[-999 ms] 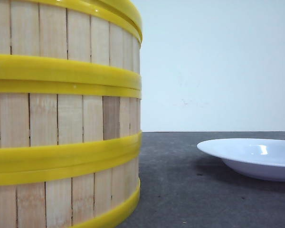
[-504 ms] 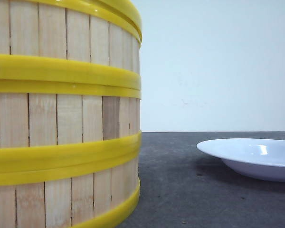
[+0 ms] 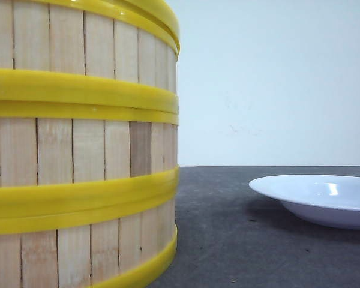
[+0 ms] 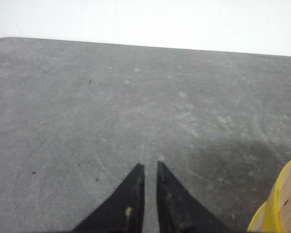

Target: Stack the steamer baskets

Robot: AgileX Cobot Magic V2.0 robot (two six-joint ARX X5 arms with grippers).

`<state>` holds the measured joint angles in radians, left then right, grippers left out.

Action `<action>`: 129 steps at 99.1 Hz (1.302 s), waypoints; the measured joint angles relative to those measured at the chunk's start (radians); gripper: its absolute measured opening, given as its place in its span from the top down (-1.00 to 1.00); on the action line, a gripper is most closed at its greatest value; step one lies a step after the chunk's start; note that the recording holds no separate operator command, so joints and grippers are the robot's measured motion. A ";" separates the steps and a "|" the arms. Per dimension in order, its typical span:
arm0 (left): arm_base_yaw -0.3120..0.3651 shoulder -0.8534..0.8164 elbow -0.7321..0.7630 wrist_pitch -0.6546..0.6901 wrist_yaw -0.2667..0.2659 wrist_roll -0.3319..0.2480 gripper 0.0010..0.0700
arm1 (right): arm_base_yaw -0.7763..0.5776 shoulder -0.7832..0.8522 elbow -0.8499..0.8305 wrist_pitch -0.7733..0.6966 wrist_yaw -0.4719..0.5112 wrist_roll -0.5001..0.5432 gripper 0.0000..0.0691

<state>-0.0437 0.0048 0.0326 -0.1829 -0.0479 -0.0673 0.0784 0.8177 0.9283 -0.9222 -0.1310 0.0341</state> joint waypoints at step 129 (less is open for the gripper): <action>0.000 0.000 0.000 0.000 0.000 0.000 0.98 | 0.003 -0.554 -0.631 0.627 0.109 -0.020 0.95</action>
<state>-0.0437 0.0048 0.0326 -0.1829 -0.0475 -0.0677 0.0811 0.2638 0.2977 -0.2951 -0.0216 0.0143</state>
